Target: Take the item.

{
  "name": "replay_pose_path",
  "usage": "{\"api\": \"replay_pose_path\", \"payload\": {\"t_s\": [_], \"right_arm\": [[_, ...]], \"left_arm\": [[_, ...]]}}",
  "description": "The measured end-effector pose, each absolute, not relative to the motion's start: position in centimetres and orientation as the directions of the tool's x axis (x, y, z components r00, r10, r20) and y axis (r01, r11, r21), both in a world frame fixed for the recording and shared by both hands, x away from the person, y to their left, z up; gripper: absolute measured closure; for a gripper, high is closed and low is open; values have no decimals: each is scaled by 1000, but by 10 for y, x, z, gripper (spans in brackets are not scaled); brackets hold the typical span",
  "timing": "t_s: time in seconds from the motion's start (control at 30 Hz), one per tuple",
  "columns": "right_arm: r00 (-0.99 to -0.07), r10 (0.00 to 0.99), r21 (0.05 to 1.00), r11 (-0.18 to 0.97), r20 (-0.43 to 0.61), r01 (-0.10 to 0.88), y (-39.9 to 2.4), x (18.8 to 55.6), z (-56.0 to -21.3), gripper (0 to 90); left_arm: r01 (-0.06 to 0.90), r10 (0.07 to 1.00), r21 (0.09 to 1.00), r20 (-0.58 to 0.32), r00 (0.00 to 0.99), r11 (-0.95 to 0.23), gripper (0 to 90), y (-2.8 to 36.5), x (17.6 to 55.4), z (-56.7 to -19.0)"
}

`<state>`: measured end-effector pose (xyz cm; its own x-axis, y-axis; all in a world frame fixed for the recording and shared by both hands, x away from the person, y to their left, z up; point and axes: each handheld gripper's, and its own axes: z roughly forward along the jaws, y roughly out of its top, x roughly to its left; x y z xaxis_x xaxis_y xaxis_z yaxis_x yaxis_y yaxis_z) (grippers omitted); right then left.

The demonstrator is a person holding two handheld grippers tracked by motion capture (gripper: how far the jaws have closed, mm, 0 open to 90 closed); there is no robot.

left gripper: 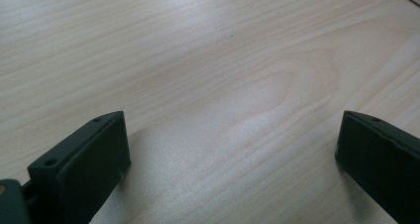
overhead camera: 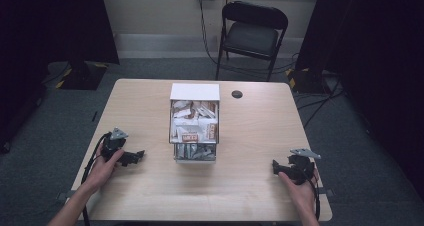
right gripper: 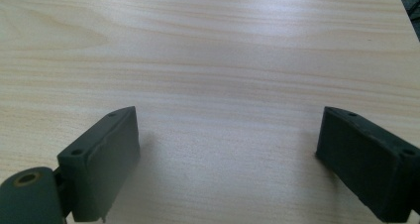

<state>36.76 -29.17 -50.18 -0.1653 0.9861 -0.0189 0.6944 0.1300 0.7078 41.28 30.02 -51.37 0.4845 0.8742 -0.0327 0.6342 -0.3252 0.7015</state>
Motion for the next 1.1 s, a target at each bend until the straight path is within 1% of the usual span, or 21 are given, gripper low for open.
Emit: {"api": "replay_pose_path", "payload": {"t_s": [0.17, 0.27, 0.33, 0.7, 0.83, 0.9, 0.93, 1.07, 1.1], "right_arm": [[-159, 987, 708, 126, -20, 695, -291, 367, -502, 91], [-160, 987, 706, 126, -19, 697, -290, 367, -501, 108], [-166, 986, 705, 128, -15, 697, -290, 367, -500, 137], [-173, 985, 705, 124, -3, 698, -286, 366, -495, 161], [-189, 982, 714, 124, 11, 689, -284, 365, -492, 180], [-195, 981, 715, 130, 10, 687, -283, 364, -490, 193], [-209, 978, 719, 127, 26, 684, -283, 363, -487, 235], [-223, 975, 731, 134, 25, 669, -280, 362, -482, 249], [-241, 970, 729, 144, 30, 669, -279, 361, -479, 285]], "left_arm": [[634, 874, 702, -33, 484, -325, 0, 300, 413, -514], [634, 874, 702, -33, 484, -325, 0, 300, 413, -514], [634, 874, 702, -33, 485, -325, 0, 300, 413, -514], [635, 873, 701, -36, 486, -325, 0, 300, 413, -514], [635, 873, 701, -36, 486, -324, 0, 300, 413, -514], [635, 873, 701, -36, 486, -324, 0, 300, 413, -514], [635, 873, 701, -36, 486, -324, 0, 300, 413, -514], [635, 874, 703, -37, 484, -322, 0, 300, 413, -514], [635, 873, 701, -36, 486, -324, 0, 300, 413, -514]]}}
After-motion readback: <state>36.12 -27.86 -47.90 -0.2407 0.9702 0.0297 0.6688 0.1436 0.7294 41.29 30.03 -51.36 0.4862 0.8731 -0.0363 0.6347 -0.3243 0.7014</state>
